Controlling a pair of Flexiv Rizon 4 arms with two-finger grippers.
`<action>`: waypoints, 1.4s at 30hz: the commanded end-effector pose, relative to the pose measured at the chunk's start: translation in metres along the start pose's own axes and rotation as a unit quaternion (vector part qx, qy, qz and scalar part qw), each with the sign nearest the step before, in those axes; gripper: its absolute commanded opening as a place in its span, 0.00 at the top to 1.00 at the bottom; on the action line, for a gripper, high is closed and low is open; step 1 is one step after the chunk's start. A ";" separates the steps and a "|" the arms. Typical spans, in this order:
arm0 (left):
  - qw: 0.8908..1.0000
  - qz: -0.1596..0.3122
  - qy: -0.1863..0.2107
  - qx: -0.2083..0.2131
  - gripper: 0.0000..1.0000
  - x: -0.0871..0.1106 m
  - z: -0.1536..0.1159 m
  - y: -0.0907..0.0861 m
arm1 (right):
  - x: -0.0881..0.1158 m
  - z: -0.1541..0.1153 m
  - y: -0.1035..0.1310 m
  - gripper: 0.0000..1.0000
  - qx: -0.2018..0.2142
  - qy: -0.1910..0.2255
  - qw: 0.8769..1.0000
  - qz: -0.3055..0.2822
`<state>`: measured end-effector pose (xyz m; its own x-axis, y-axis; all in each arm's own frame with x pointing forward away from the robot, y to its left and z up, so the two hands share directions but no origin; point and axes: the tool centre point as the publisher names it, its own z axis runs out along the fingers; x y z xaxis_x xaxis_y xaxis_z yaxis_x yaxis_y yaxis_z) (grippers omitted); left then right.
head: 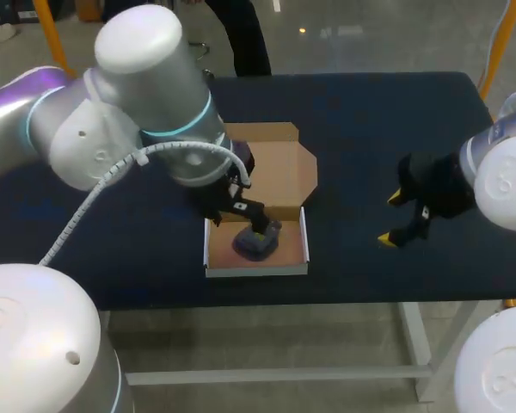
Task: Assemble the packaging by folding the flat box into shape, placing the metal phone stand inside, and closing the box properly
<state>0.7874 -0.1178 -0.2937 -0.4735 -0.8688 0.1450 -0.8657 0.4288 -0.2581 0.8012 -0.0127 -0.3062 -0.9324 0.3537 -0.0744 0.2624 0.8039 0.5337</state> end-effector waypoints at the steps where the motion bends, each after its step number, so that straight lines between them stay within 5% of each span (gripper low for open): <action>1: 0.997 0.026 0.056 0.037 0.00 -0.023 -0.018 0.006 | -0.001 -0.001 -0.001 0.00 -0.002 0.003 1.000 0.000; 23: 0.964 0.215 0.129 0.083 0.00 -0.079 -0.039 -0.021 | -0.001 -0.001 -0.001 0.00 -0.002 0.003 1.000 0.000; 37: 0.965 0.214 0.127 0.085 0.00 -0.083 -0.041 -0.022 | -0.001 -0.001 -0.001 0.00 -0.002 0.003 1.000 0.000; 42: 0.950 0.249 0.163 0.097 0.00 -0.093 -0.039 -0.021 | -0.001 -0.001 -0.001 0.00 -0.002 0.003 1.000 0.000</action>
<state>0.8372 -0.0455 -0.2596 -0.8594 -0.4635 0.2161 -0.5024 0.6866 -0.5255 0.8016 -0.0126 -0.3066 -0.9325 0.3536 -0.0739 0.2625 0.8039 0.5336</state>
